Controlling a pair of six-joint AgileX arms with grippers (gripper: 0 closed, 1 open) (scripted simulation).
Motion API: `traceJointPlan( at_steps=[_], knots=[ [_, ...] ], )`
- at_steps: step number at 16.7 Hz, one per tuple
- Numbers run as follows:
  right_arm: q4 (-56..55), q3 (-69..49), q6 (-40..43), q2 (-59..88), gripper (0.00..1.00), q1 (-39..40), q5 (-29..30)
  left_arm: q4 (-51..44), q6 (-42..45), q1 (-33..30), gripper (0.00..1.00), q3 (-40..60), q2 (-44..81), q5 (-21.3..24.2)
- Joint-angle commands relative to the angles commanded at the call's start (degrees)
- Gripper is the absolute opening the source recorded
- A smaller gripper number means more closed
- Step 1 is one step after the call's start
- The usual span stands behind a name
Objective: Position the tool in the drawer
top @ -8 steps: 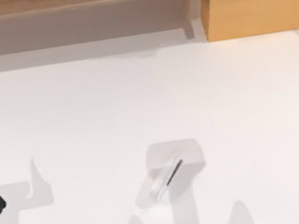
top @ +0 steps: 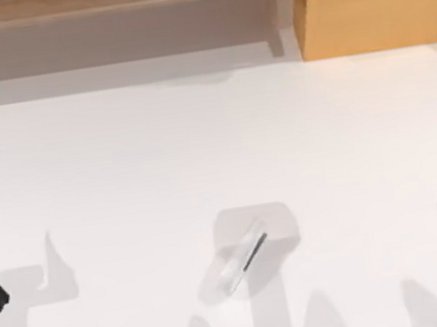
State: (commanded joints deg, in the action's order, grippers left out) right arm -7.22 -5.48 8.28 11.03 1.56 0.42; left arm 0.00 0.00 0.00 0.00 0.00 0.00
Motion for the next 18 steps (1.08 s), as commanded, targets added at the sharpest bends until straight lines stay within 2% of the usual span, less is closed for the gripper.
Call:
traceJointPlan(
  at_steps=[5, 18],
  knots=[
    [-12.6, -9.3, 15.2, 21.7, 1.0, 1.8, 1.9, 0.0, 0.0, 0.0, 1.0, 0.0, 0.0, 0.0],
    [-52.5, -38.5, 63.9, 92.3, 1.0, 6.8, 9.2, 0.0, 0.0, 0.0, 1.0, 0.0, 0.0, 0.0]
  ],
)
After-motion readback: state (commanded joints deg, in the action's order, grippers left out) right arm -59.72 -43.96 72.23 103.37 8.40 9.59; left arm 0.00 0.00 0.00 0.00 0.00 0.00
